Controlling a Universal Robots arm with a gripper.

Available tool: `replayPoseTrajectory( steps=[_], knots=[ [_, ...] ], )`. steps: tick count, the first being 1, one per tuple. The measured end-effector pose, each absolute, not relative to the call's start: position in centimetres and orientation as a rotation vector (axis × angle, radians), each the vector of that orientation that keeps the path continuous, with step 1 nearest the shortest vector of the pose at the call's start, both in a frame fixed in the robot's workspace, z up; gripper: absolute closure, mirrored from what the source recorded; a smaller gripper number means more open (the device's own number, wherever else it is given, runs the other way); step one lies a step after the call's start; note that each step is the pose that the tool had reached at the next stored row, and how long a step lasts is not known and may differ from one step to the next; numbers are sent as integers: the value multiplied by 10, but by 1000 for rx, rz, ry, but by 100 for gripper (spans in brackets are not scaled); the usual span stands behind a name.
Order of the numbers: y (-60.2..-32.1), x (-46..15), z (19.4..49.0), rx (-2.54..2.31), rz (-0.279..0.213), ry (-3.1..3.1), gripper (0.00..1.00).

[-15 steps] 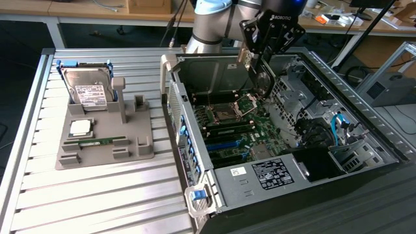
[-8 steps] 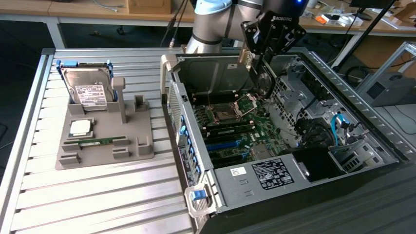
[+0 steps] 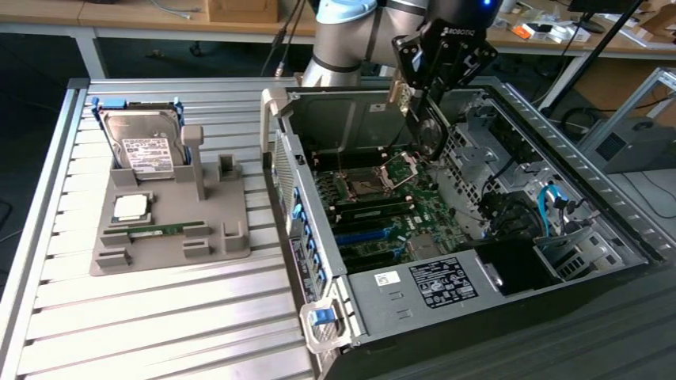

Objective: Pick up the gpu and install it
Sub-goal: 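Pick up the gpu and move the gpu toward the slot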

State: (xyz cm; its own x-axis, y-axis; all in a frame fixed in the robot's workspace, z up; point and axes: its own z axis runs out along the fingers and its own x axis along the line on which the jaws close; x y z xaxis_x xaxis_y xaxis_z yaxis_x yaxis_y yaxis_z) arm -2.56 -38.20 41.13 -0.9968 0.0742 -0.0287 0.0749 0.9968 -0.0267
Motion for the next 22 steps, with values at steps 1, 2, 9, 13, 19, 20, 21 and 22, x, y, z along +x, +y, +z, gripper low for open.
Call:
replayPoseTrajectory(
  steps=[1,2,9,13,19,20,21,22],
  knots=[
    [-382,-25,411,116,-43,3111,73],
    [-382,-25,411,116,-43,3111,73],
    [-382,-24,409,116,-43,3111,73],
    [-382,-23,407,116,-43,3111,73],
    [-382,-21,404,116,-44,3111,73],
    [-382,-21,403,116,-43,3111,73],
    [-382,-21,403,116,-43,3111,73],
    [-382,-20,402,116,-43,3111,73]
  ],
)
